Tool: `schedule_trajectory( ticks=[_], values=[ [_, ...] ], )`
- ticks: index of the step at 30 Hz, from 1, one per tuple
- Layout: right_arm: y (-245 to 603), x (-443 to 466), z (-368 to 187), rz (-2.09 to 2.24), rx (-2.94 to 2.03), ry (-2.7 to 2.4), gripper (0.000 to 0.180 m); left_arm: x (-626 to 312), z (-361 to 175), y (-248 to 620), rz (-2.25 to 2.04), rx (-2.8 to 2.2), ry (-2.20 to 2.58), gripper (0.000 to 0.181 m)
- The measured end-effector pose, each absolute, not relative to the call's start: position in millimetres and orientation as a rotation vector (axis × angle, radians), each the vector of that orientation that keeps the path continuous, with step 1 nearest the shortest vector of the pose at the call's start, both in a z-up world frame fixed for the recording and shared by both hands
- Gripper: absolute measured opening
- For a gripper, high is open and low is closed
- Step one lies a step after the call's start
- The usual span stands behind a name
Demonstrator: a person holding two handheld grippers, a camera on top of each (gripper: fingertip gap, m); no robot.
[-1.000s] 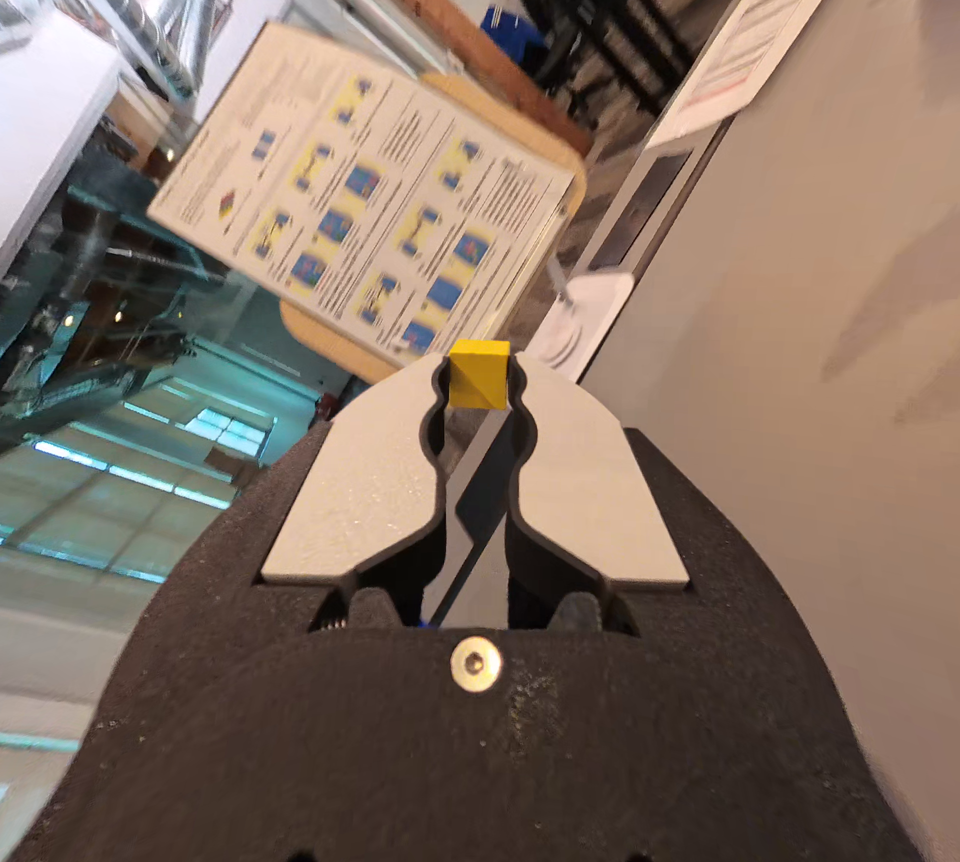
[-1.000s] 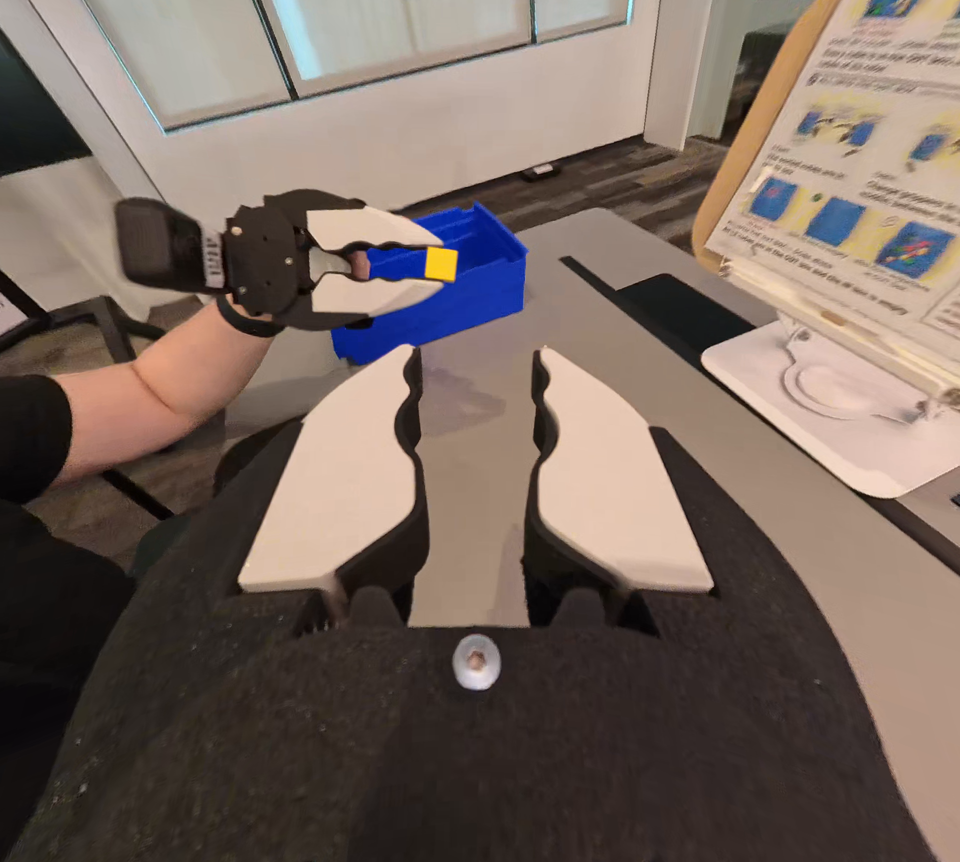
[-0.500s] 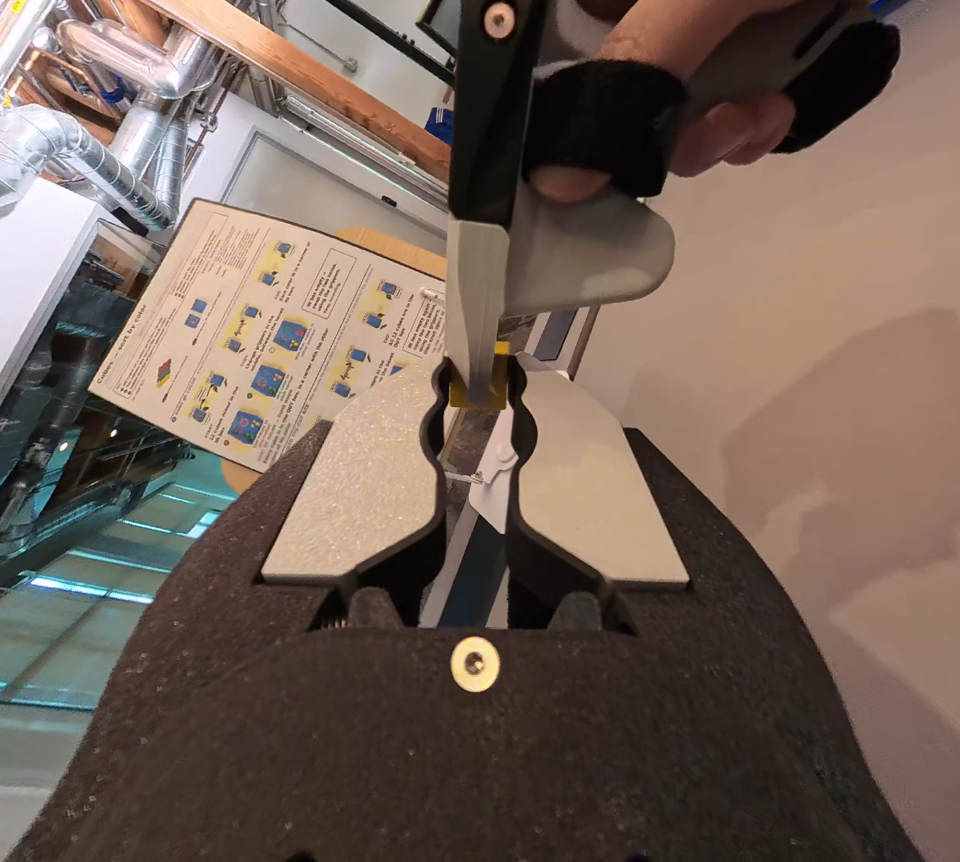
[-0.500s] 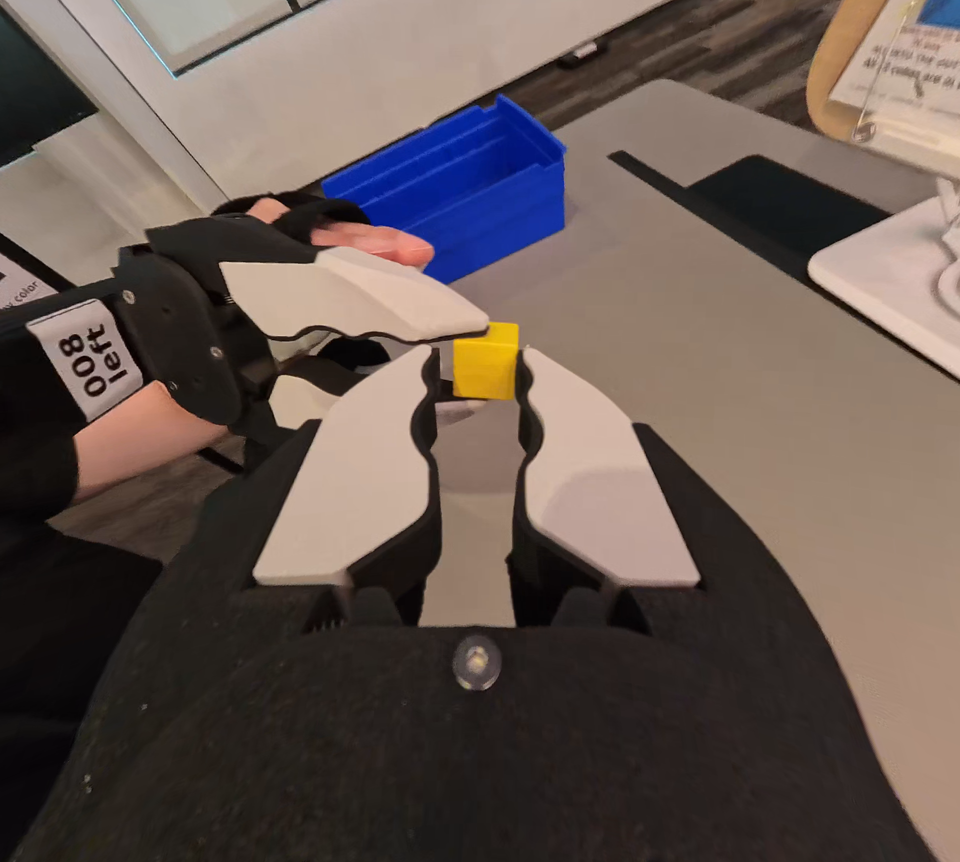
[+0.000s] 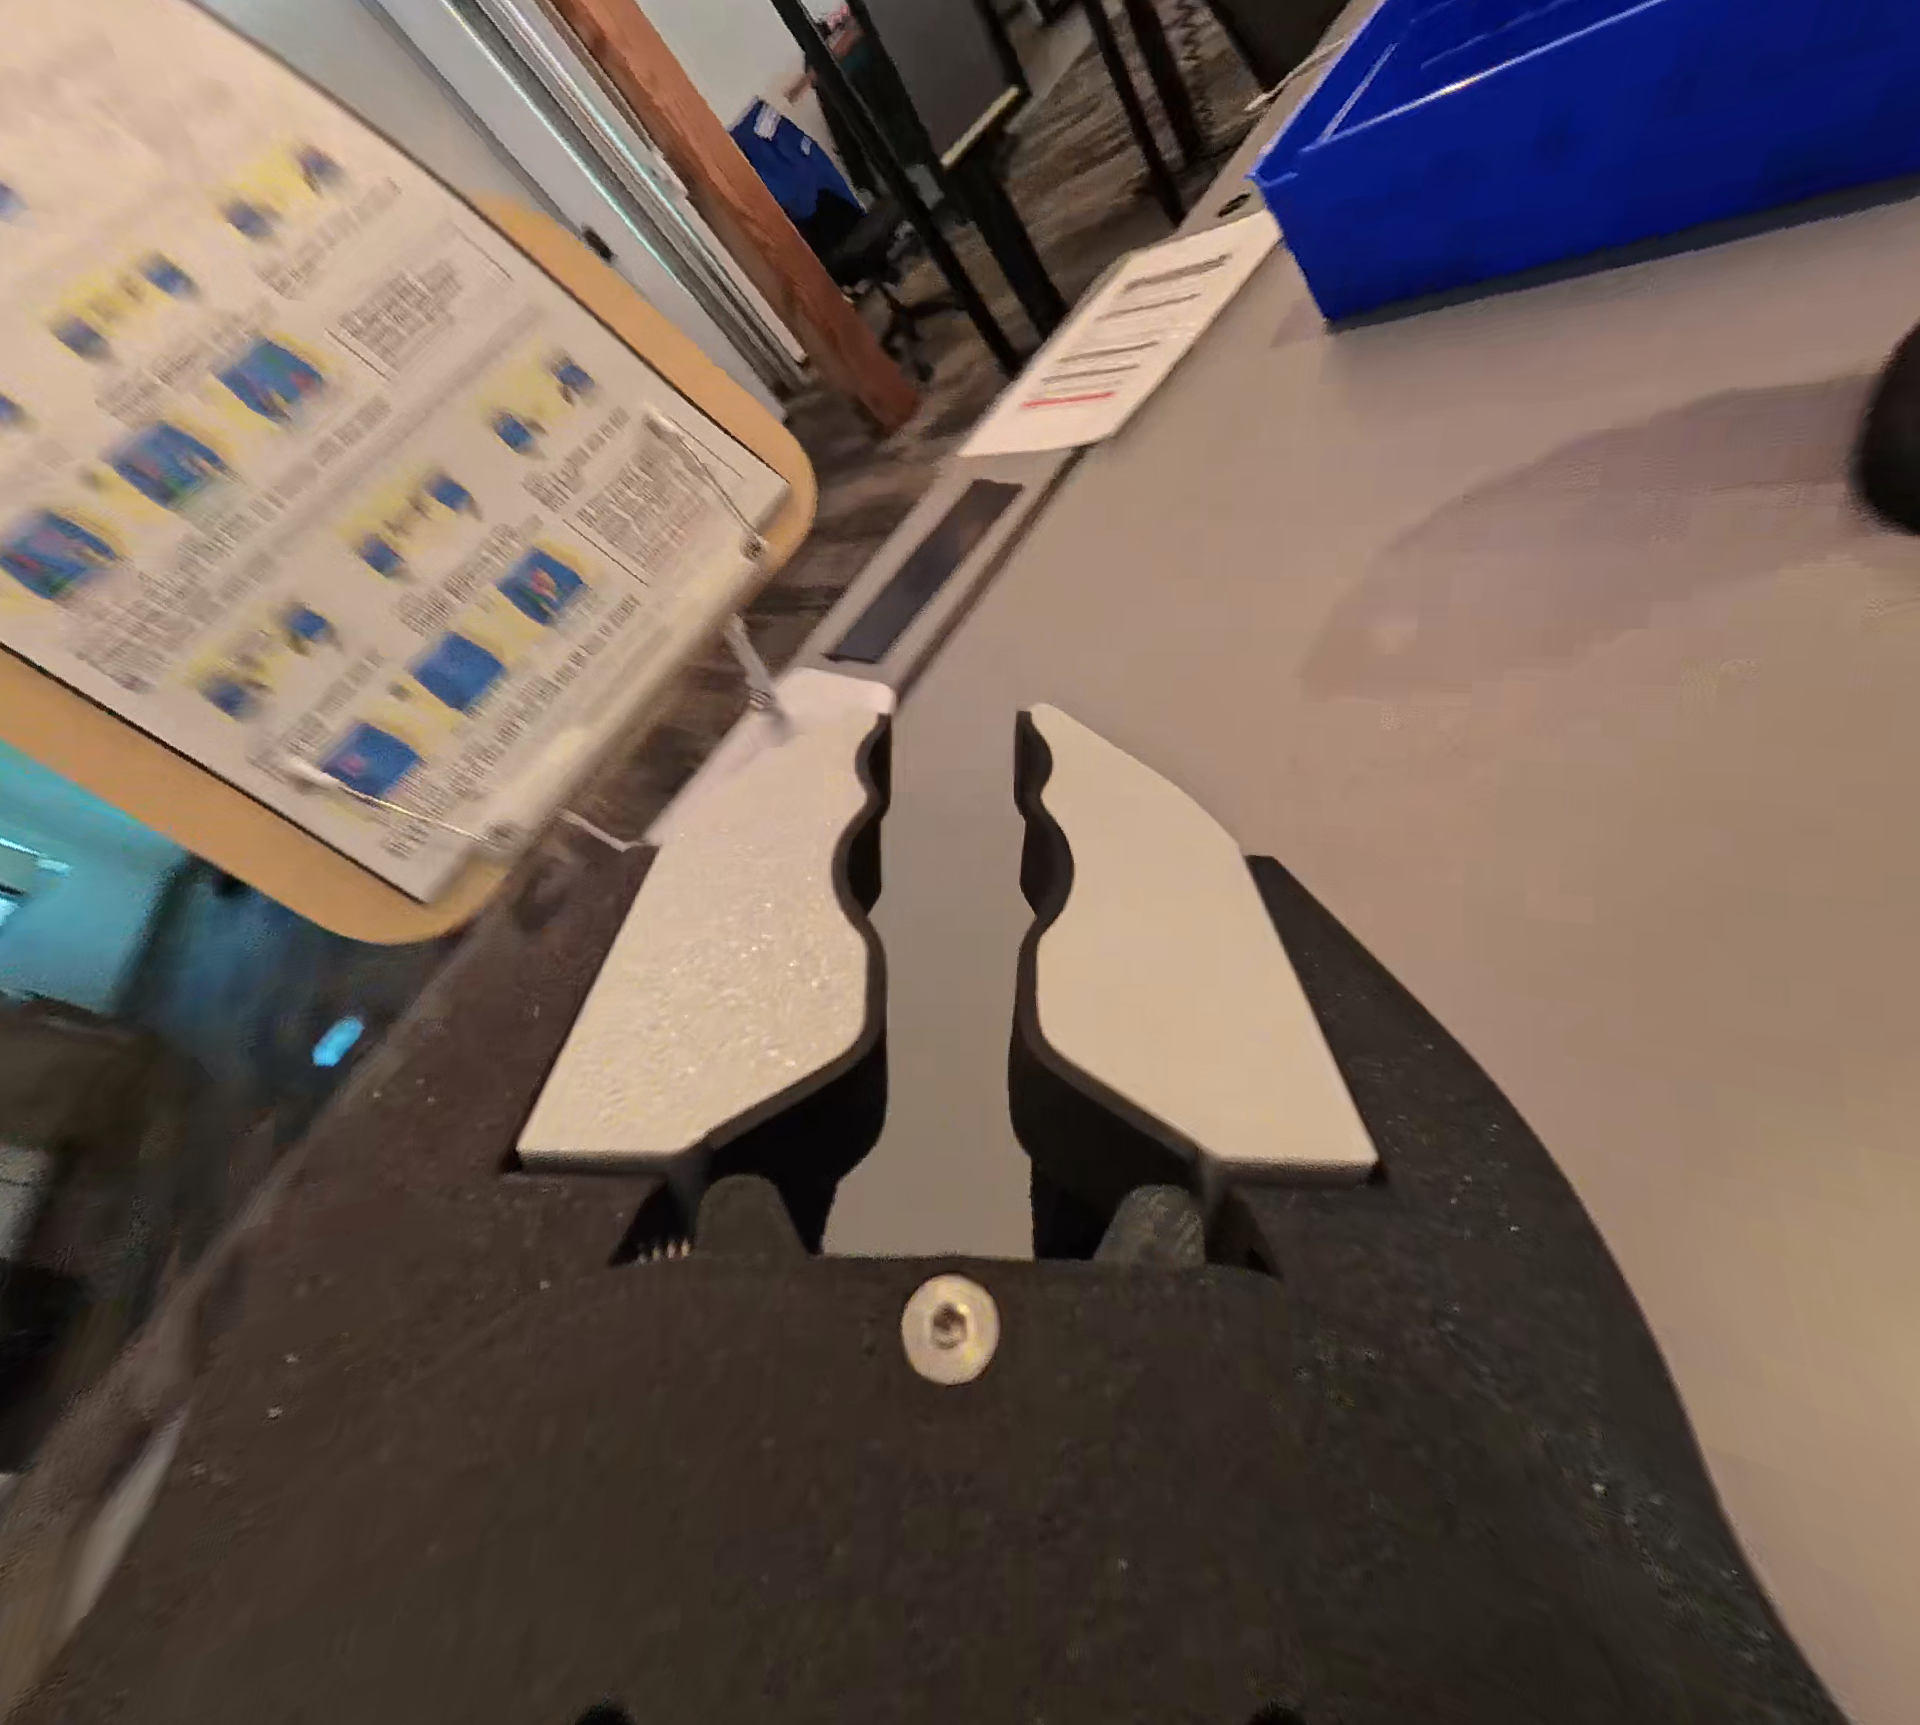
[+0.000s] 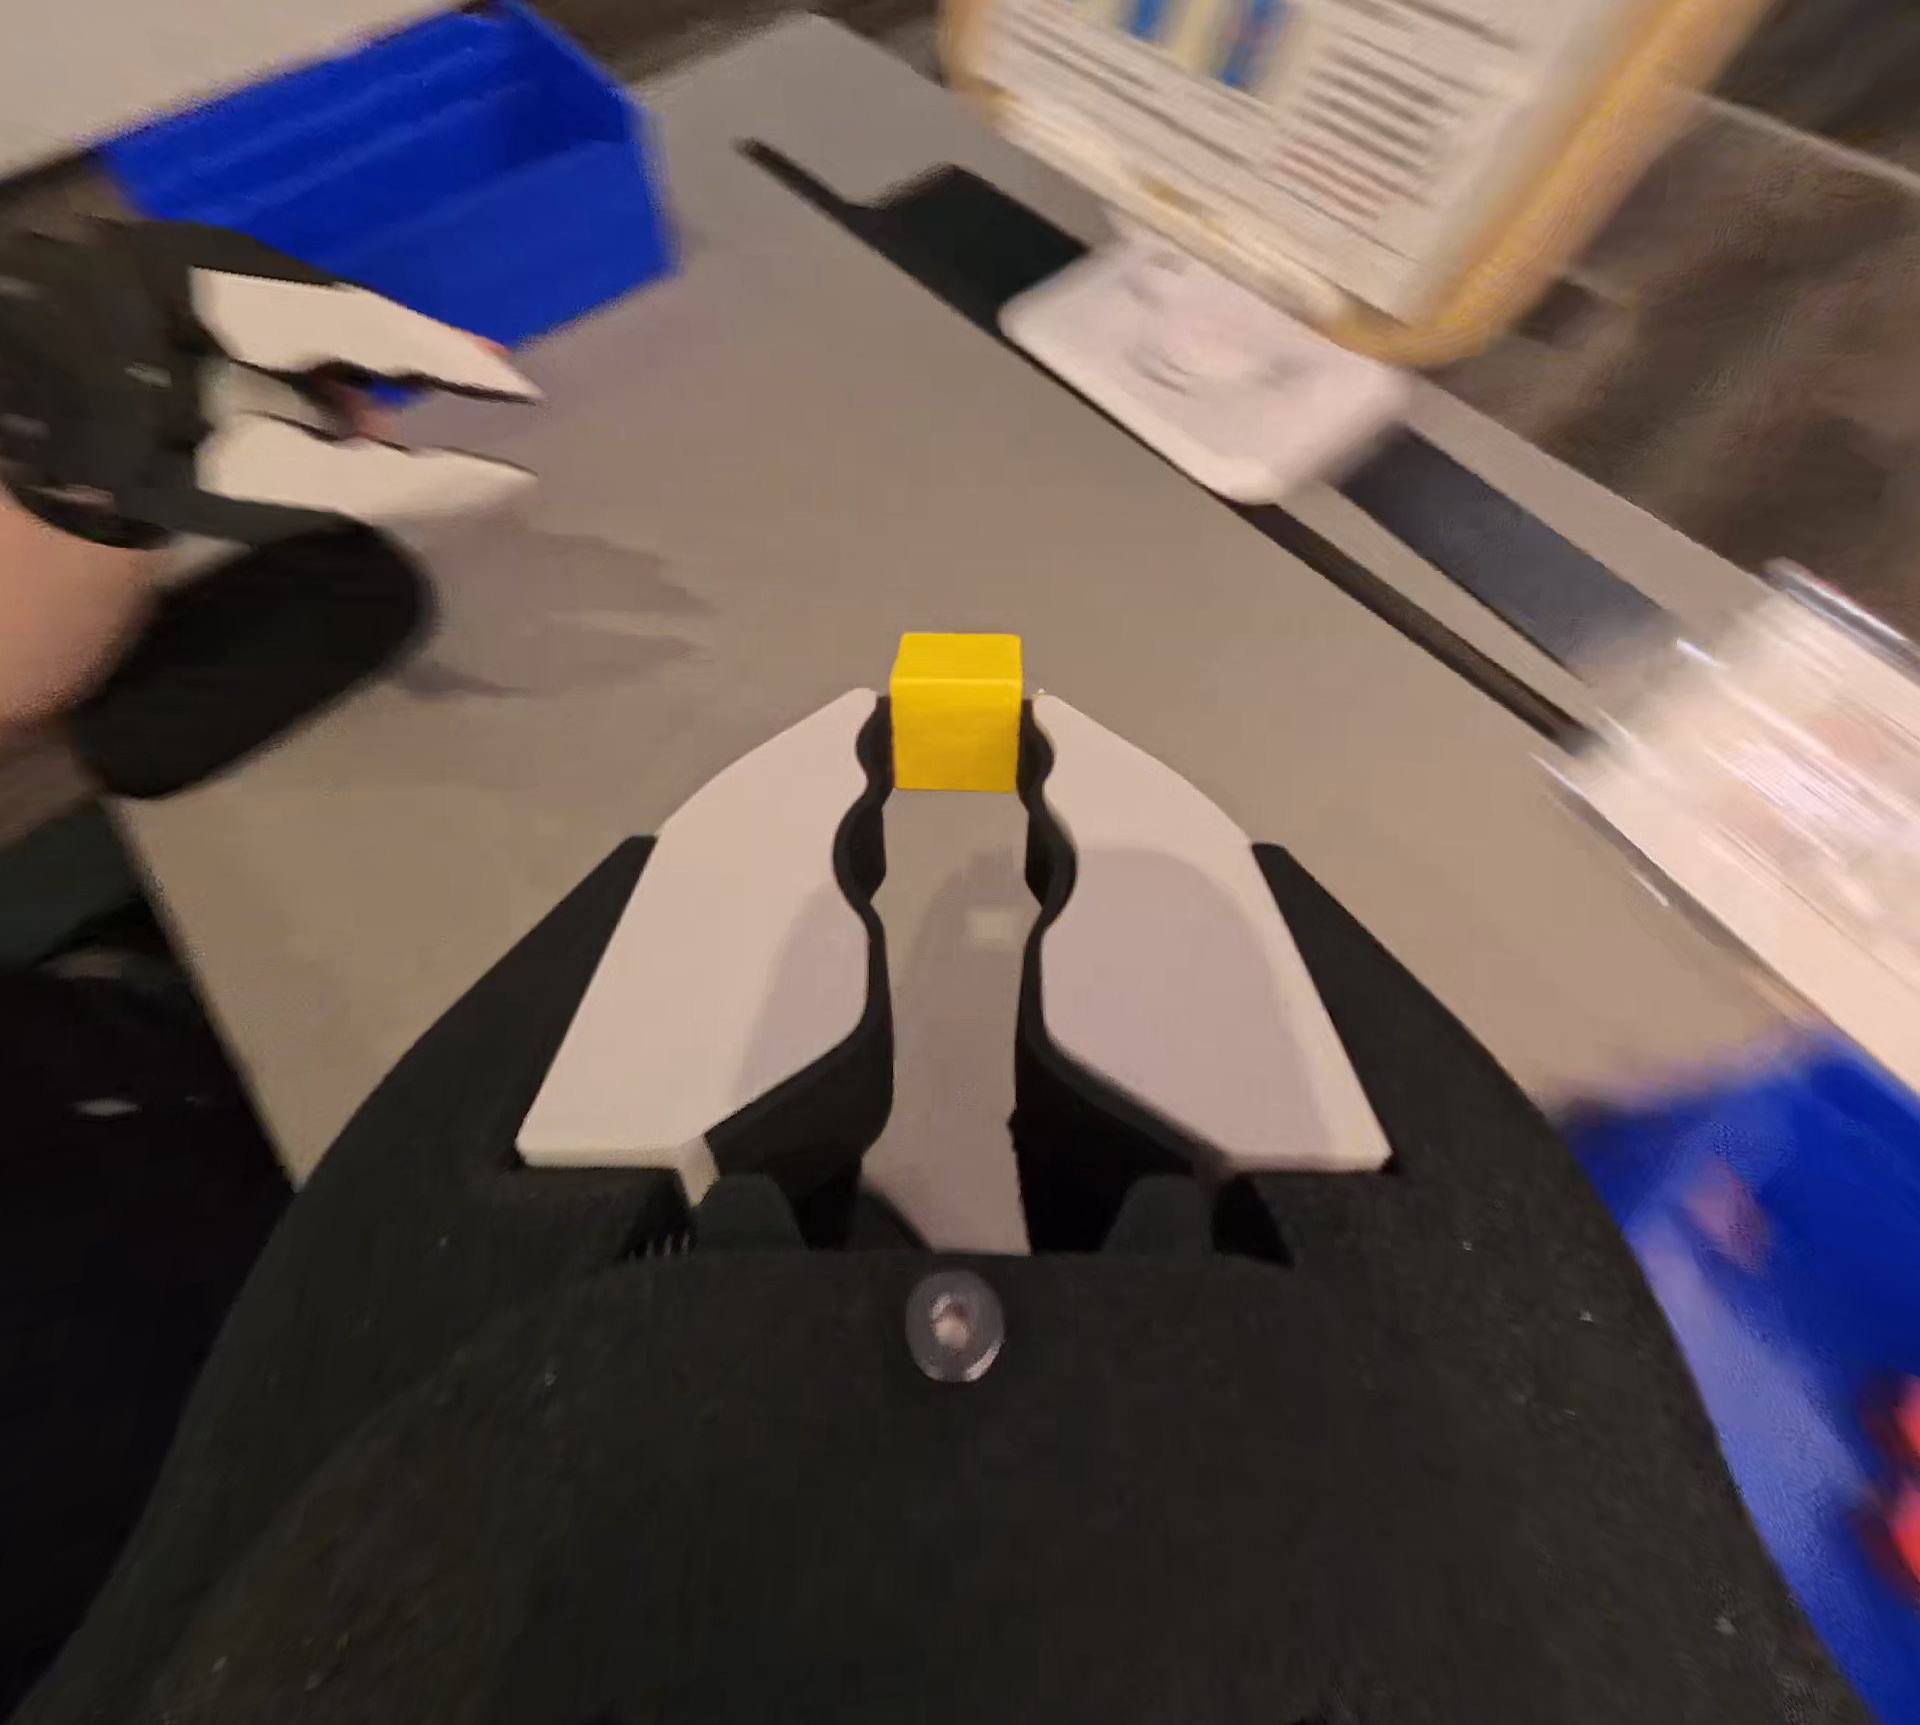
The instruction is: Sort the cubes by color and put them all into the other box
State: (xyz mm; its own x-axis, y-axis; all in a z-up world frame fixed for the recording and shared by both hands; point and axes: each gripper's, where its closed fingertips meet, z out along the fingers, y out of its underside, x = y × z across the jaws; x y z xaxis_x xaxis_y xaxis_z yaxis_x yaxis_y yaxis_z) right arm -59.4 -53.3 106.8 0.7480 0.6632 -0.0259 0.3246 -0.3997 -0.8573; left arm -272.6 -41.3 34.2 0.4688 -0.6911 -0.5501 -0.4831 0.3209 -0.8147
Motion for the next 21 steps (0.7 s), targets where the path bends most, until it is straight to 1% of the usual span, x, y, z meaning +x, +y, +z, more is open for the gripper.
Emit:
schedule_trajectory(
  ticks=[2,4,6,8,11,13,15,18,21],
  values=[
    [-85.4,24.6,91.2,0.318,-2.108,-0.566,0.022,-281.8,12.9,-42.3,-0.247,-1.392,1.162,0.02],
    [-120.9,95.7,57.8,0.237,-2.218,-0.382,0.022,-292.6,-5.4,-39.3,-0.256,-1.462,1.16,0.018],
    [-147.0,148.4,22.2,0.24,-2.33,-0.165,0.022,-300.2,-17.0,-37.8,-0.285,-1.522,1.142,0.016],
    [-153.7,185.3,-2.3,0.249,-2.366,0.016,0.022,-303.0,-21.9,-38.7,-0.352,-1.577,1.115,0.014],
    [-149.1,191.7,-37.4,0.377,-2.419,0.012,0.022,-306.5,-18.7,-36.5,-0.405,-1.641,1.093,0.014],
    [-152.0,200.5,-73.2,0.391,-2.588,0.053,0.022,-307.1,-7.7,-33.1,-0.426,-1.659,1.067,0.012],
    [-150.2,194.6,-94.6,0.506,-2.671,0.059,0.022,-304.7,6.2,-31.7,-0.447,-1.649,1.04,0.009],
    [-139.9,190.0,-105.4,0.539,-2.71,-0.014,0.022,-297.2,20.6,-34.6,-0.485,-1.622,1.019,0.008],
    [-126.7,191.3,-106.4,0.513,-2.733,-0.038,0.022,-292.1,21.7,-38.0,-0.479,-1.608,1.028,0.008]
  ],
)
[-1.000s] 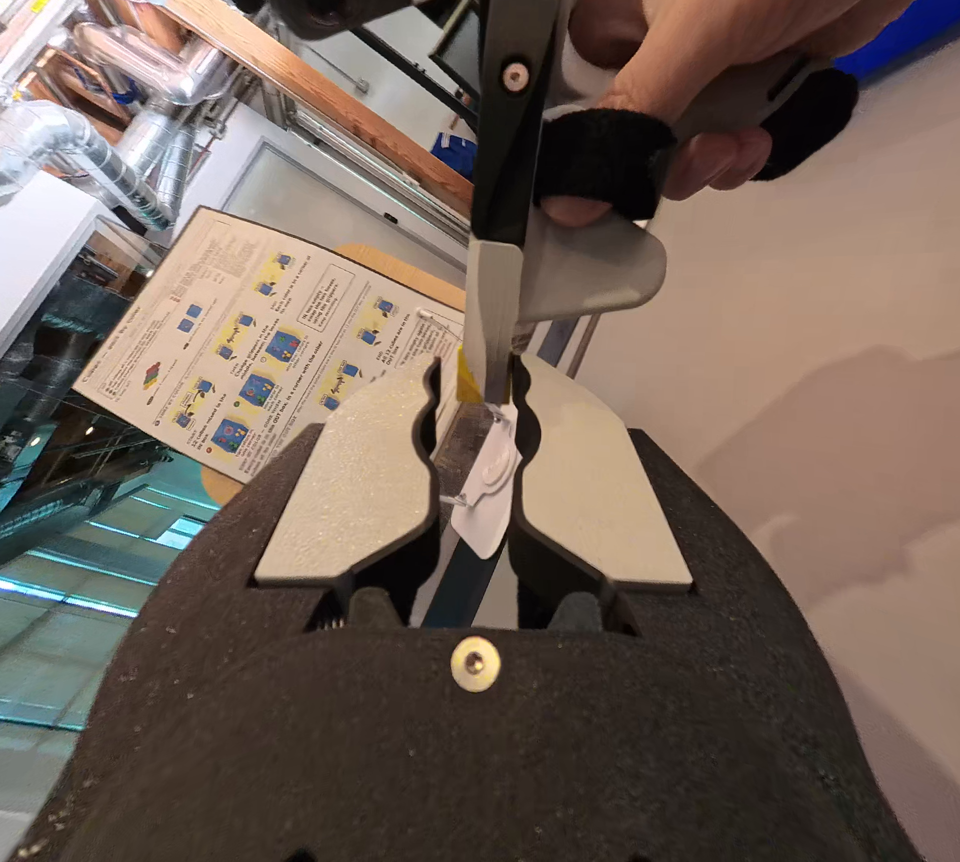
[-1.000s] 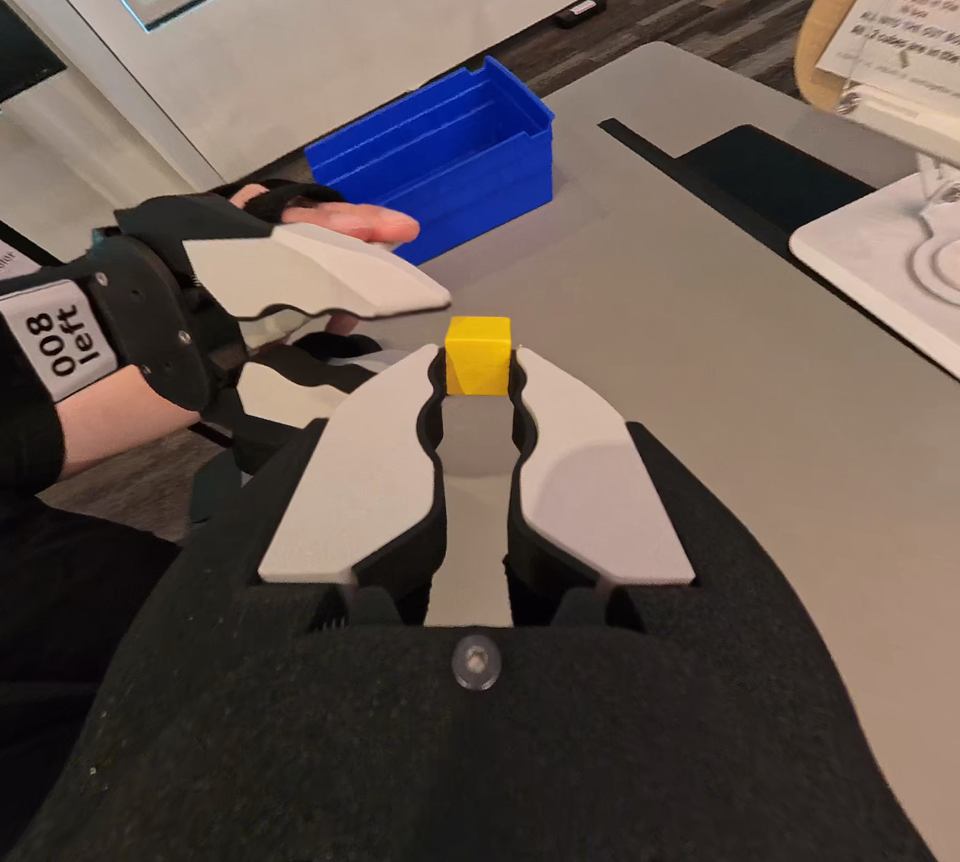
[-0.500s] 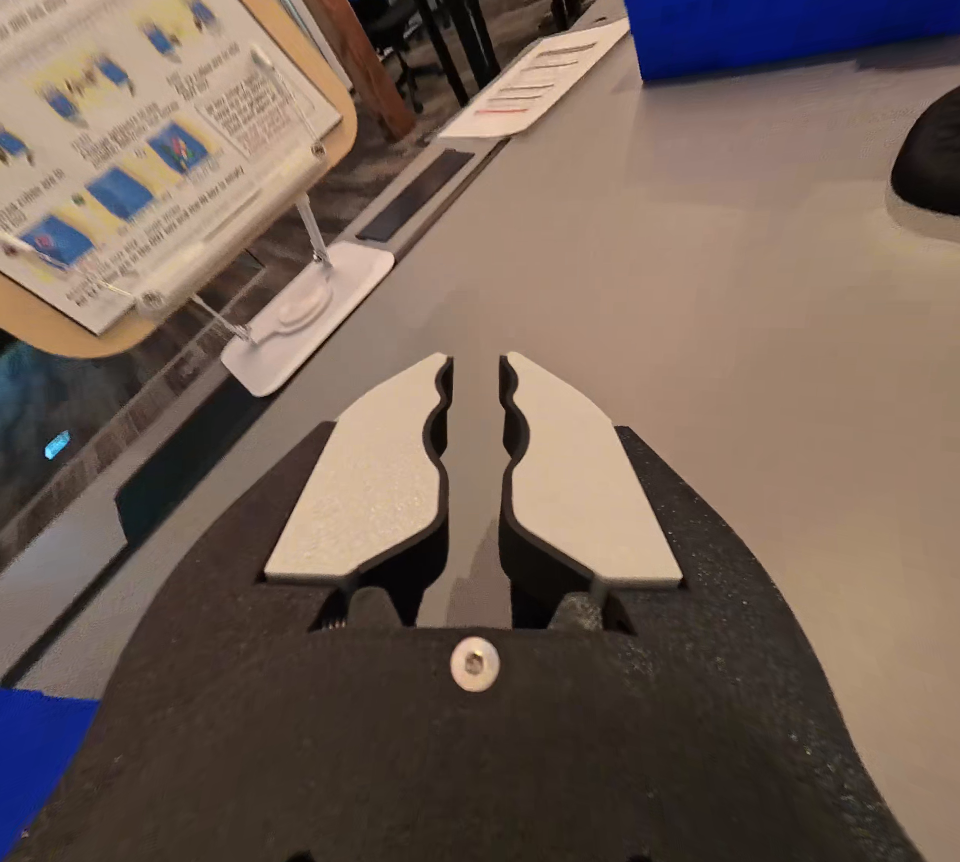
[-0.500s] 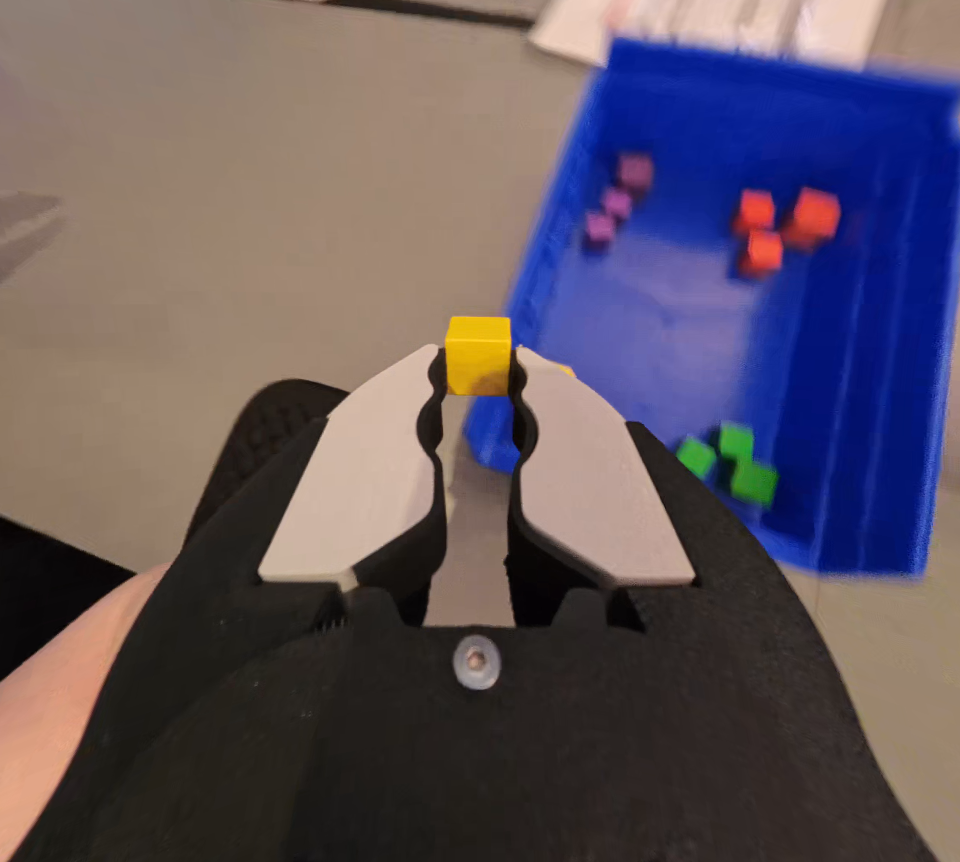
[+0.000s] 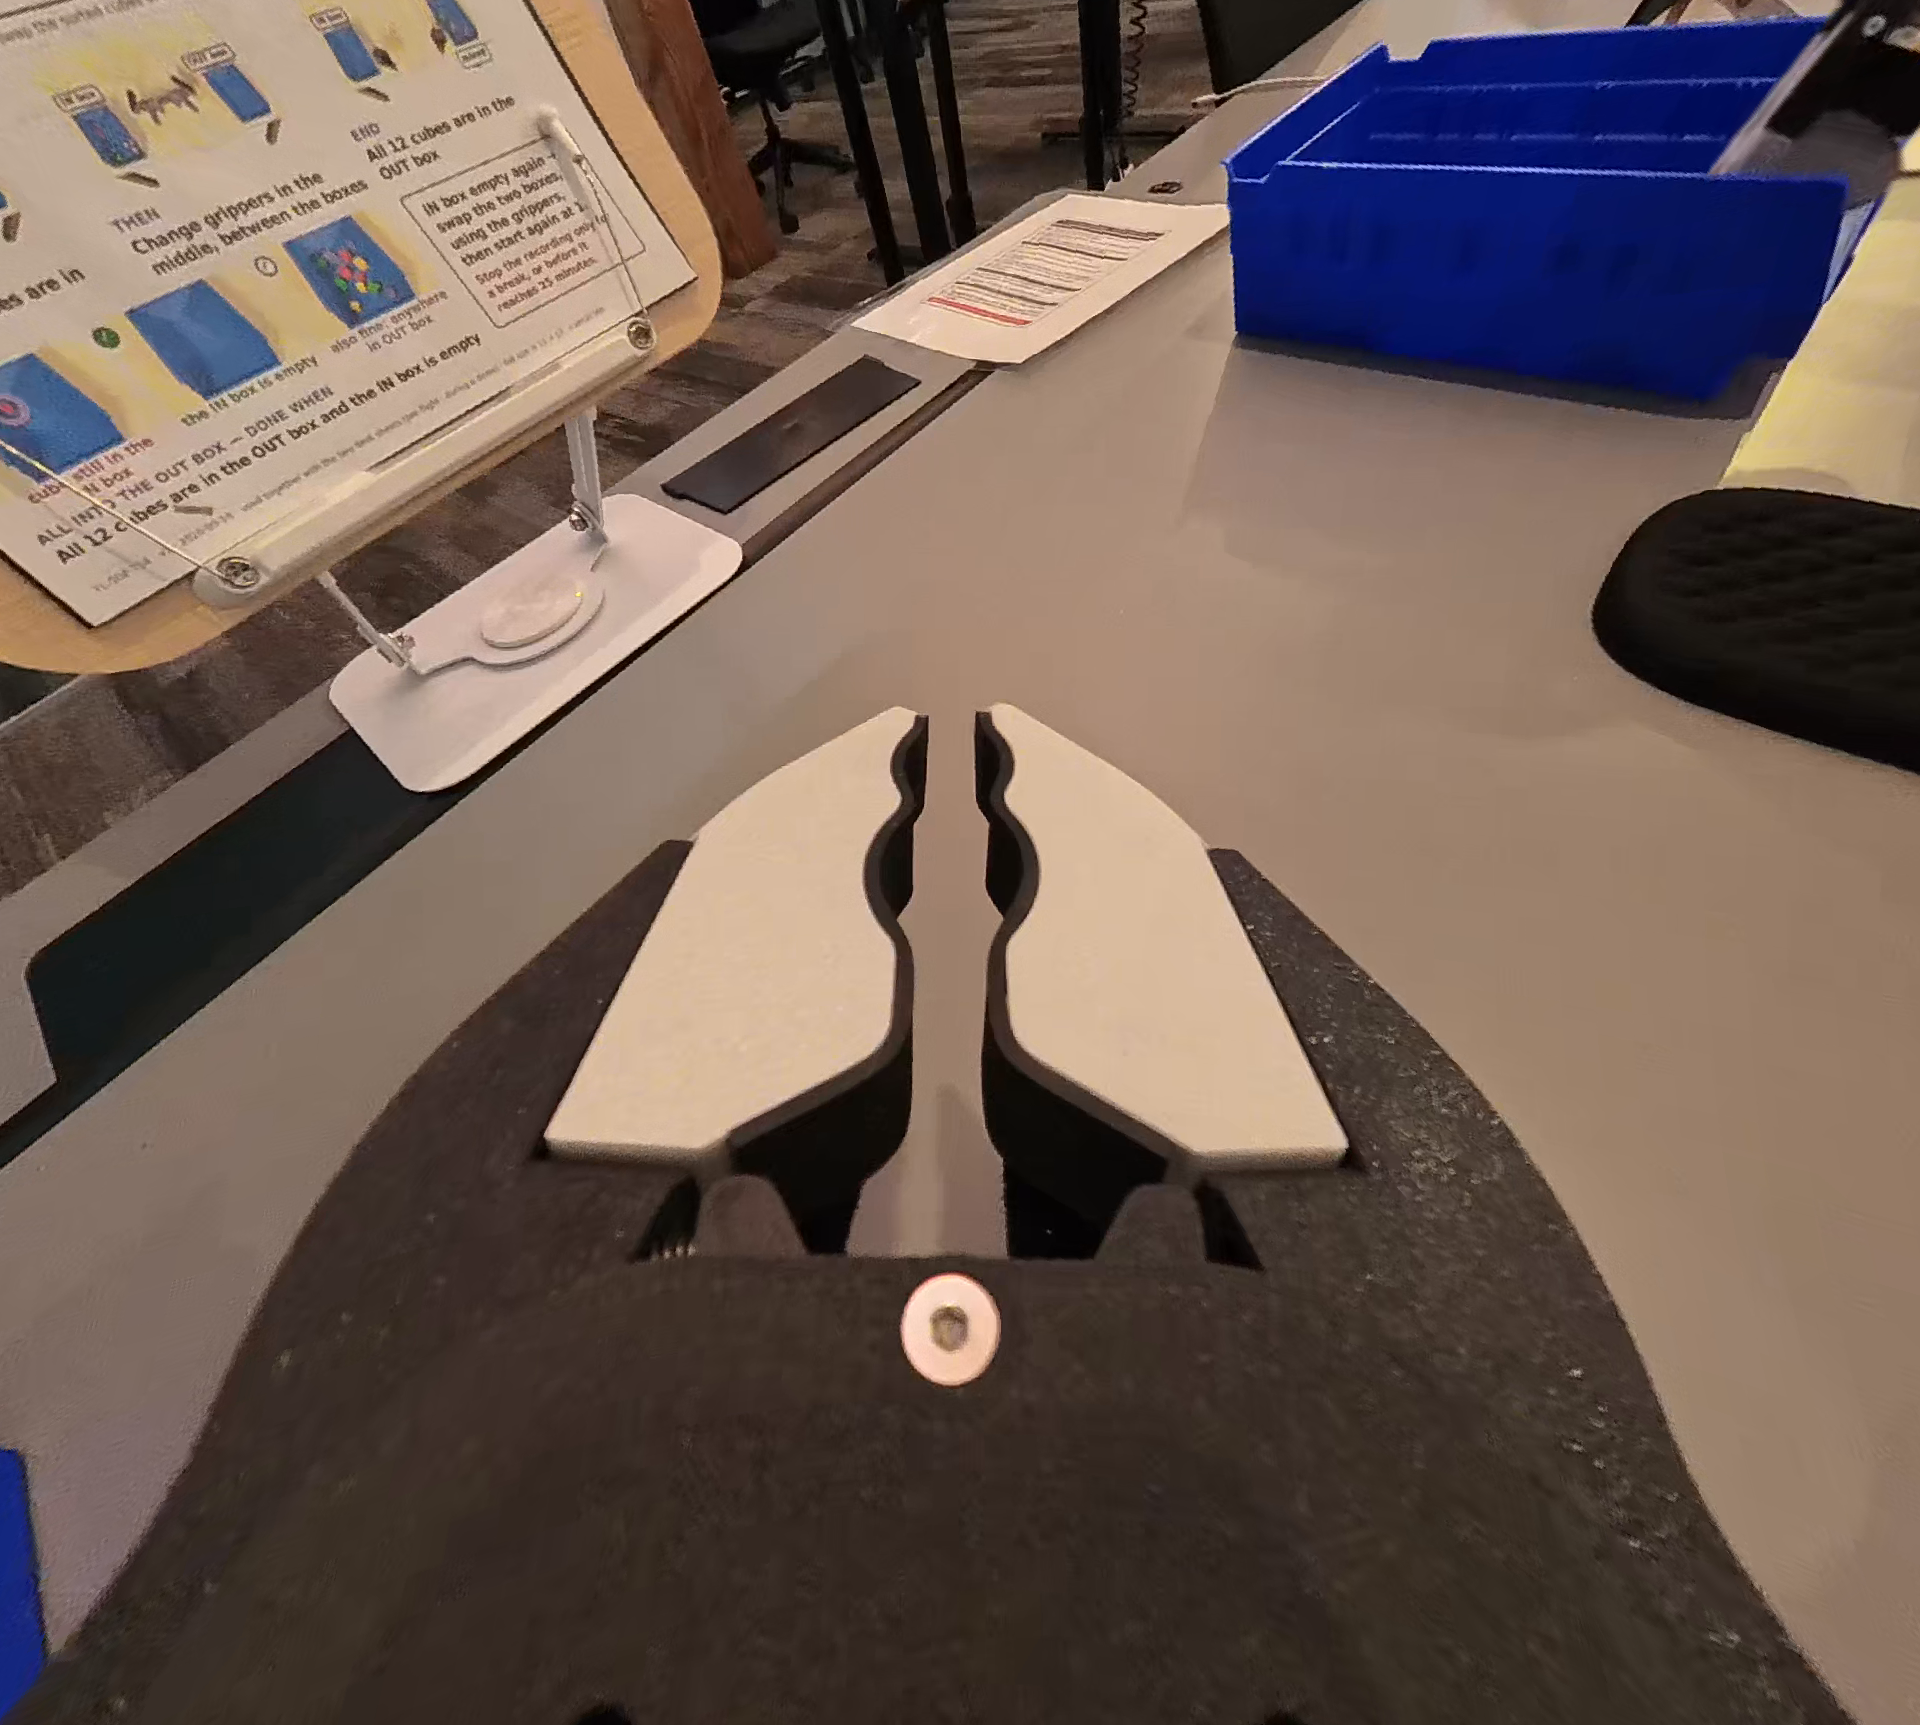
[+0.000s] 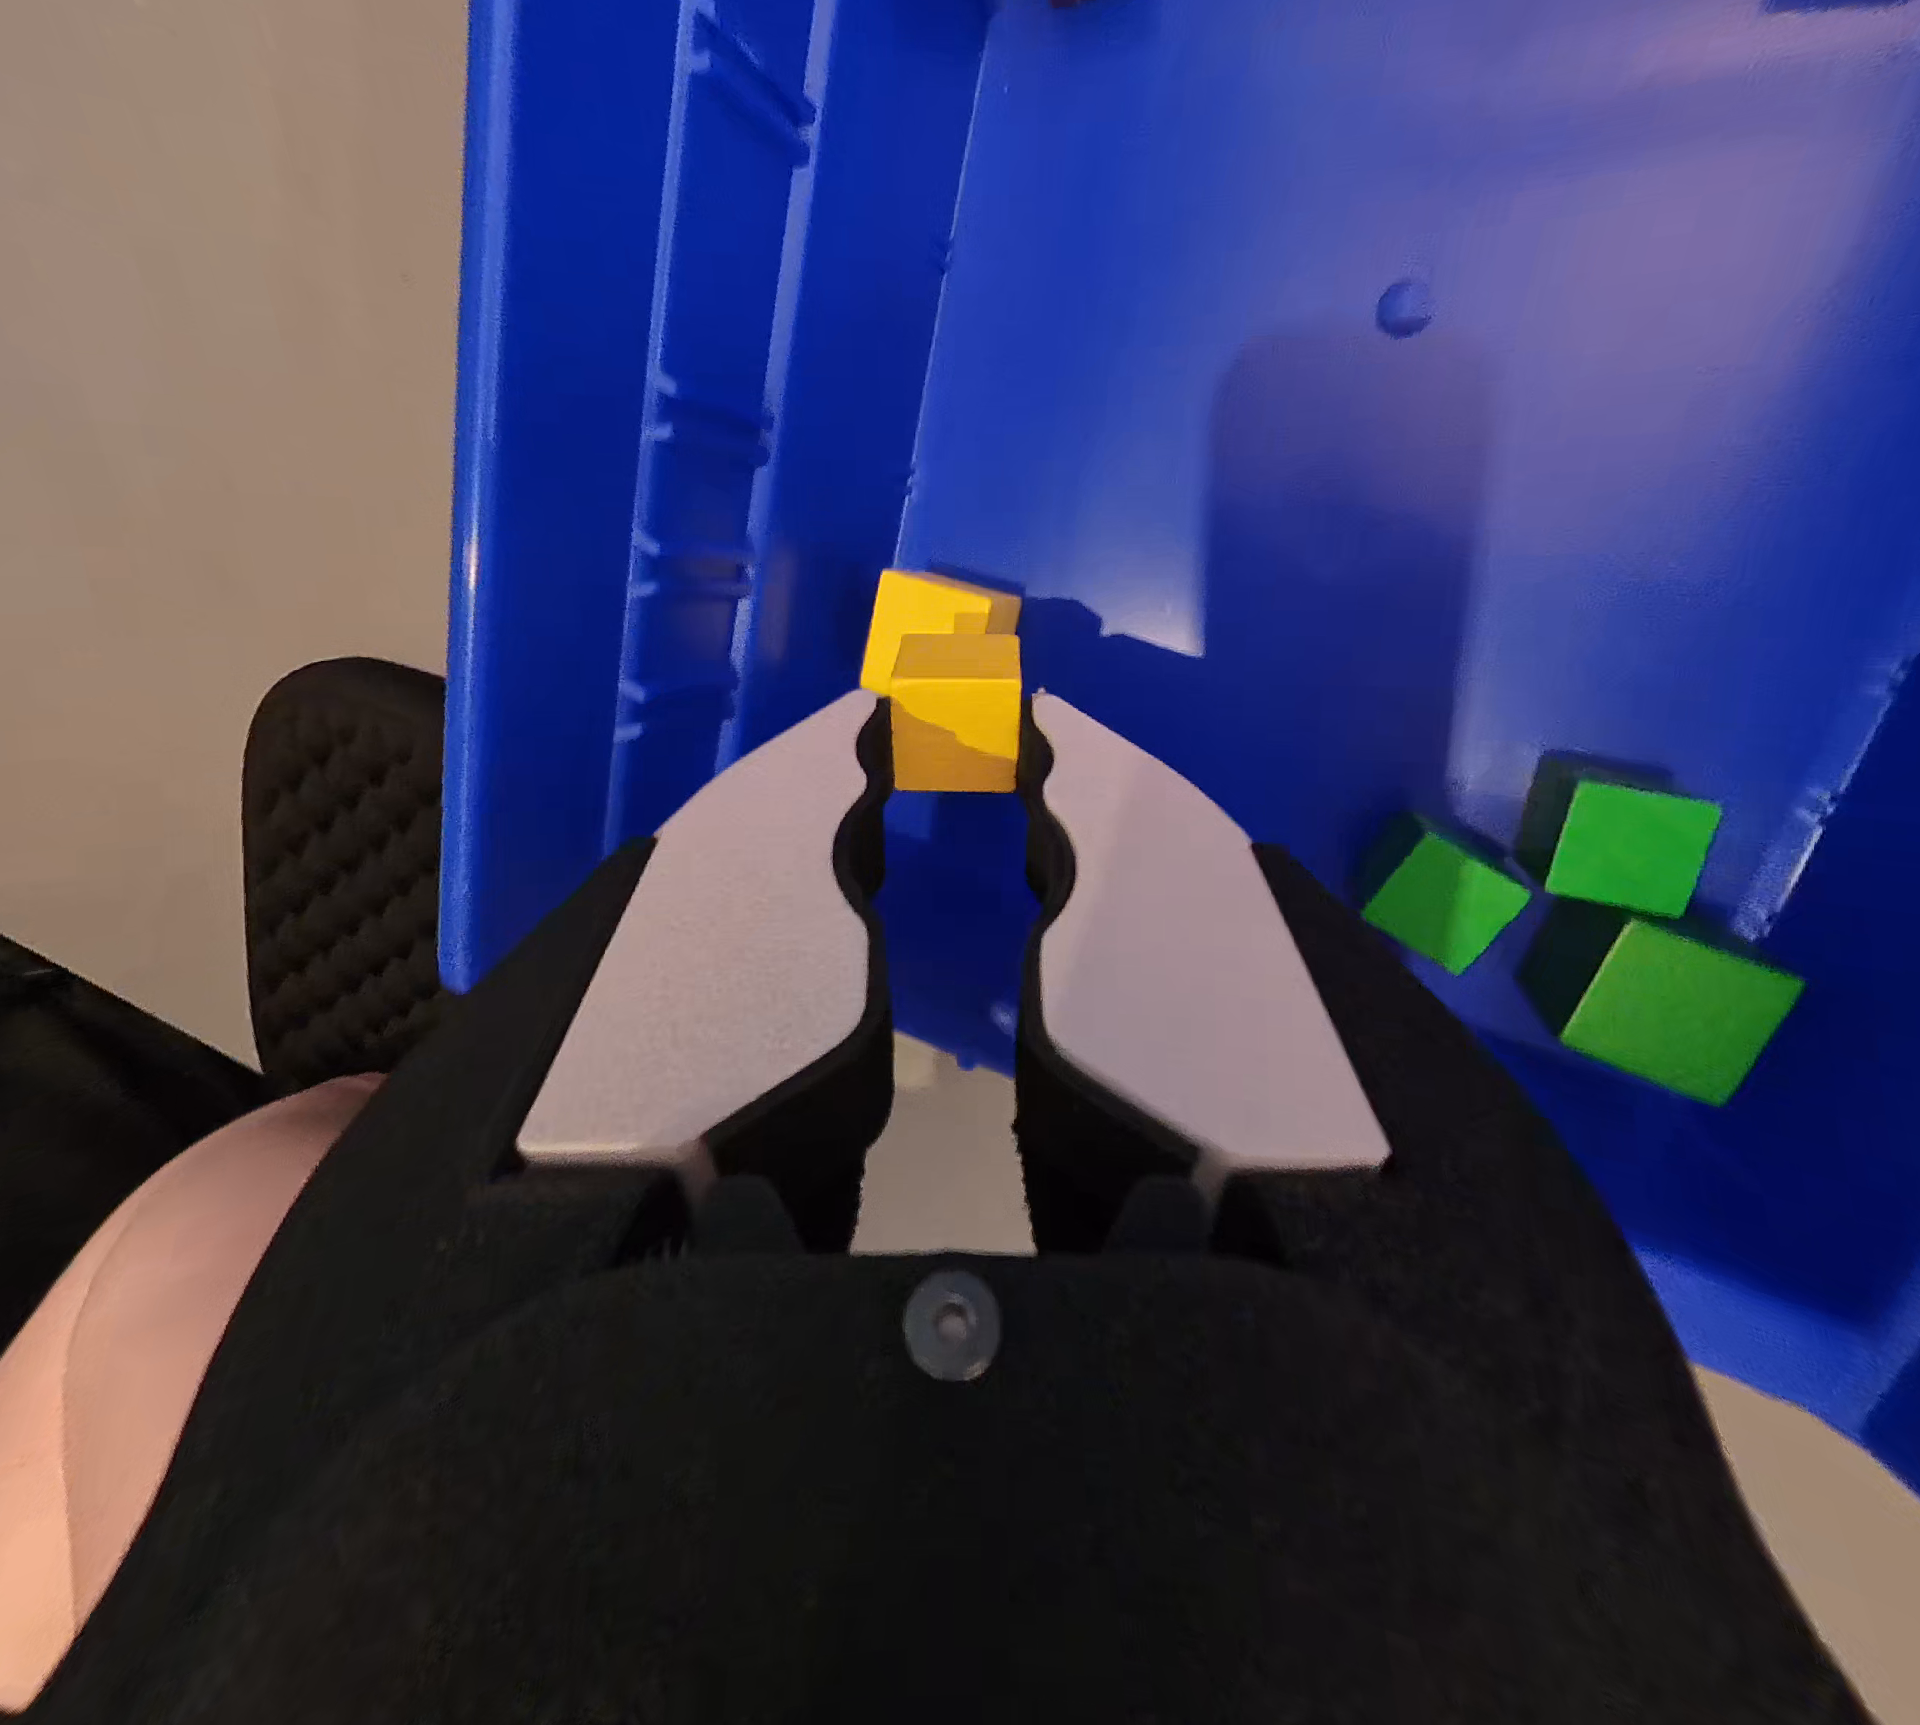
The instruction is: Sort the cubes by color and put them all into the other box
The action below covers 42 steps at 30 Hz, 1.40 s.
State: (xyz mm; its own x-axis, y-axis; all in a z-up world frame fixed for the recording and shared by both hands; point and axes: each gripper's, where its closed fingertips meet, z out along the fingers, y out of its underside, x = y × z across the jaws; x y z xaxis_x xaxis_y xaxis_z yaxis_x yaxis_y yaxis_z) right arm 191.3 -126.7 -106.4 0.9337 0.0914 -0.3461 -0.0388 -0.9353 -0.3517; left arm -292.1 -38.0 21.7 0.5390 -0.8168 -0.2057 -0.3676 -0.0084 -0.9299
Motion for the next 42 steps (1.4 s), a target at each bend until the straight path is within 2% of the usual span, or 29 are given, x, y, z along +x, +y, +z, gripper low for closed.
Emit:
schedule_trajectory(
  ticks=[13,17,26,30,37,42],
  values=[
    [-123.8,191.0,-128.7,0.588,-2.857,0.116,0.023,-300.6,12.0,-48.0,-0.407,-1.599,1.108,0.008],
    [-119.8,186.7,-121.8,0.717,-2.797,0.243,0.025,-306.1,10.7,-46.7,-0.41,-1.603,1.091,0.008],
    [-126.6,198.9,-86.4,0.663,-2.633,0.306,0.03,-329.9,13.8,-45.5,-0.371,-1.609,1.026,0.007],
    [-125.6,192.4,-45.0,0.705,-2.449,0.274,0.029,-363.2,26.9,-41.0,-0.262,-1.597,0.934,0.007],
    [-113.6,143.8,82.3,0.684,-1.95,-0.112,0.029,-511.3,66.6,-24.4,0.093,-1.654,0.64,0.008],
    [-105.4,72.5,152.2,0.554,-1.632,-0.52,0.042,-618.8,58.9,-23.7,0.335,-1.743,0.649,0.008]
  ],
)
